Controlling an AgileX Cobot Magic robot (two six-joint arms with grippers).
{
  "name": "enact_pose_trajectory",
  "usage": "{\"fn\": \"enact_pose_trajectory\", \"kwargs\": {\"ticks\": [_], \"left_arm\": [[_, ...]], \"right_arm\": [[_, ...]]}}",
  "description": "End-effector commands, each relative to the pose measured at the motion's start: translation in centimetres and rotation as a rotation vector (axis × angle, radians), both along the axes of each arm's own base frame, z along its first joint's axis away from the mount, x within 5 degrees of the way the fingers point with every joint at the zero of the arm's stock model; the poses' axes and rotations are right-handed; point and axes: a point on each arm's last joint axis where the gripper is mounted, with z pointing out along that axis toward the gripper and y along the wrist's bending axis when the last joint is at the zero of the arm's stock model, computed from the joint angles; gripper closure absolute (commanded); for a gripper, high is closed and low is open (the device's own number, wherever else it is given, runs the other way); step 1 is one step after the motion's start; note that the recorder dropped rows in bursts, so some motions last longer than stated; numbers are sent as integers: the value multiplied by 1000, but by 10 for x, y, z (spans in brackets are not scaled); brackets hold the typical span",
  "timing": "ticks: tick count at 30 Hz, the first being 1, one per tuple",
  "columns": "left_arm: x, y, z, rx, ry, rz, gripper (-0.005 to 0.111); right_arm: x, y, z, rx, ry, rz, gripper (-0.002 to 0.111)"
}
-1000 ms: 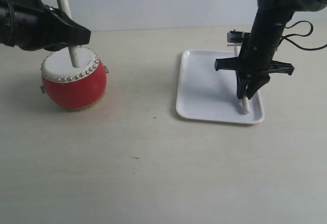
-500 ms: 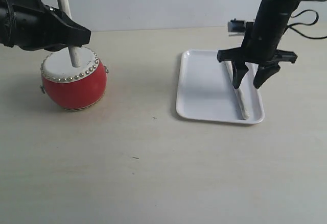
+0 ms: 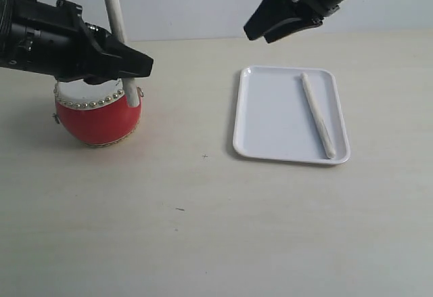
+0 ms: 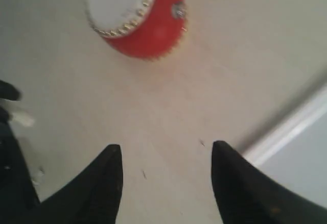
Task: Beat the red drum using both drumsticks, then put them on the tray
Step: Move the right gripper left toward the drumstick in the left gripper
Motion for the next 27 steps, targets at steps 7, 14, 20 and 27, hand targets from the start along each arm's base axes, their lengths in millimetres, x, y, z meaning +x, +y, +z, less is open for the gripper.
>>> {"fn": "enact_pose_trajectory", "kwargs": {"ticks": [7,14,20,27], "left_arm": [[18,11,-17,-353,77,-229,107],[25,7,-34,-433,111,-263,107],[29,6,-41,-418,131,-270,107],[27,6,-44,-383,139,-296,107]], "right_arm": [[-11,14,-8,349,-194,117,57],[-14,20,-10,414,-211,117,57],[-28,51,-9,440,-232,209,57],[-42,81,-3,509,-277,282,57]]}}
